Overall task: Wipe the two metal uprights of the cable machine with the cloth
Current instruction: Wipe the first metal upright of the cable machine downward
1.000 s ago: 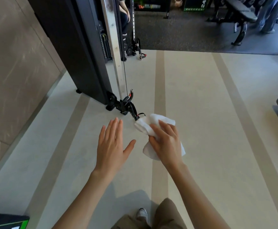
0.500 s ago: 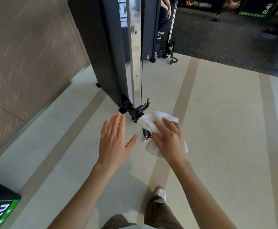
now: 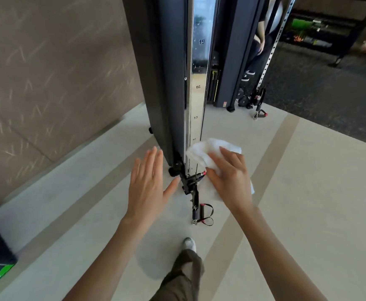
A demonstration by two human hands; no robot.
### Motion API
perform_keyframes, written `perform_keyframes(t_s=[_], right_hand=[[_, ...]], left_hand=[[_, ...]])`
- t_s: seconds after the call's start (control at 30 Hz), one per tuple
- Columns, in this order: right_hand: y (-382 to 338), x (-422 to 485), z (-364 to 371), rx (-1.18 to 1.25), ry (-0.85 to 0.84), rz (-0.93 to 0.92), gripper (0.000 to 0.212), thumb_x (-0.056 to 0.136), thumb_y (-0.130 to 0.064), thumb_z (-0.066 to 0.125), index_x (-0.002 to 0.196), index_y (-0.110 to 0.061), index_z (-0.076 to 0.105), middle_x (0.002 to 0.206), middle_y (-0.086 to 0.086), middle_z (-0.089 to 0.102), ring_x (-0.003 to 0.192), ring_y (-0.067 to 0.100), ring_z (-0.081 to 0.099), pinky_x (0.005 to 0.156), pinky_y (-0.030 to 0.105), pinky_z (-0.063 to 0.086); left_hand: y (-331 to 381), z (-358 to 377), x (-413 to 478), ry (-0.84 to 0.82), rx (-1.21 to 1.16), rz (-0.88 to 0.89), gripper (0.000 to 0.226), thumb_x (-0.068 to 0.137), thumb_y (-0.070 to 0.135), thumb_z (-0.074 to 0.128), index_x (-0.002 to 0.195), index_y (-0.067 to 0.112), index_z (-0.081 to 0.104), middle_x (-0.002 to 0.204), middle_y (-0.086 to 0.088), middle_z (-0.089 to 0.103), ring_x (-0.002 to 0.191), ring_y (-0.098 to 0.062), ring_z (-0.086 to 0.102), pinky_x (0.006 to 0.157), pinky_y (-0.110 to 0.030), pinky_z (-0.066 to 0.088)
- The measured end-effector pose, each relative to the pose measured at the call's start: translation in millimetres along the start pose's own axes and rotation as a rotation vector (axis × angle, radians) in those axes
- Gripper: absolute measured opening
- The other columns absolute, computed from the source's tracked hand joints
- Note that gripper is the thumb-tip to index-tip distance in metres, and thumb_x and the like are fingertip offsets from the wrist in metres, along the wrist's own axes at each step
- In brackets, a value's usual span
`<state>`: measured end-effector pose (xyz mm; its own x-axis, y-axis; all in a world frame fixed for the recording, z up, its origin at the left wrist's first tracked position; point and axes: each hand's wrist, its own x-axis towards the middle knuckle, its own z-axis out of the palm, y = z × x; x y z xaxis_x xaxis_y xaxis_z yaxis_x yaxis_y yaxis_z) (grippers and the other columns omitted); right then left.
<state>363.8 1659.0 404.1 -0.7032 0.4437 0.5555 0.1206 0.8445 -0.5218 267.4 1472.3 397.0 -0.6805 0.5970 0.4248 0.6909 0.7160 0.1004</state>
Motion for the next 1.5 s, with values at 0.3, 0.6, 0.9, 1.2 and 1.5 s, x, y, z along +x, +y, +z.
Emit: perform_keyframes(t_s=[0.3, 0.6, 0.9, 1.2, 1.5], right_hand=[[51.9, 130.1, 37.4, 0.016, 0.027, -0.087, 0.036, 0.081, -0.028, 0.054, 0.109, -0.011, 0.07, 0.117, 0.015, 0.062, 0.1, 0.035, 0.053, 0.08, 0.046, 0.051], [61.0, 231.0, 43.8, 0.14, 0.13, -0.235, 0.034, 0.081, -0.021, 0.058, 0.112, -0.013, 0.07, 0.118, 0.013, 0.059, 0.103, 0.027, 0.048, 0.087, 0.033, 0.043], [74.7, 304.0, 14.0, 0.189, 0.216, -0.54, 0.029, 0.081, -0.015, 0.063, 0.109, -0.007, 0.071, 0.118, 0.017, 0.058, 0.109, 0.025, 0.044, 0.093, 0.032, 0.038], [100.1, 378.3, -26.0, 0.325, 0.239, -0.755, 0.033, 0.084, -0.018, 0.061, 0.115, -0.009, 0.067, 0.125, 0.007, 0.049, 0.112, 0.024, 0.043, 0.1, 0.028, 0.034], [94.3, 449.0, -71.7, 0.385, 0.273, -0.925, 0.038, 0.091, -0.025, 0.052, 0.123, -0.007, 0.061, 0.127, 0.014, 0.049, 0.113, 0.03, 0.044, 0.101, 0.031, 0.032]], left_hand=[[-6.0, 38.7, 135.6, 0.067, 0.013, -0.062, 0.075, 0.096, 0.057, 0.037, 0.147, 0.001, 0.036, 0.153, -0.018, 0.04, 0.14, -0.033, 0.04, 0.114, -0.052, 0.032], [-22.8, 31.2, 233.1, 0.225, 0.136, -0.101, 0.075, 0.099, 0.057, 0.031, 0.146, -0.001, 0.038, 0.151, -0.019, 0.041, 0.139, -0.033, 0.041, 0.116, -0.048, 0.026], [2.1, 2.9, 294.5, 0.405, 0.214, -0.162, 0.074, 0.1, 0.056, 0.033, 0.149, 0.0, 0.032, 0.155, -0.019, 0.035, 0.143, -0.033, 0.034, 0.12, -0.047, 0.02], [48.9, -61.2, 356.2, 0.658, 0.435, -0.142, 0.063, 0.103, 0.04, 0.039, 0.149, -0.002, 0.03, 0.155, -0.02, 0.034, 0.144, -0.032, 0.031, 0.122, -0.042, 0.013], [88.4, -141.7, 419.0, 0.86, 0.687, 0.029, 0.051, 0.103, 0.018, 0.04, 0.151, 0.003, 0.031, 0.156, -0.018, 0.034, 0.144, -0.031, 0.032, 0.121, -0.046, 0.016]])
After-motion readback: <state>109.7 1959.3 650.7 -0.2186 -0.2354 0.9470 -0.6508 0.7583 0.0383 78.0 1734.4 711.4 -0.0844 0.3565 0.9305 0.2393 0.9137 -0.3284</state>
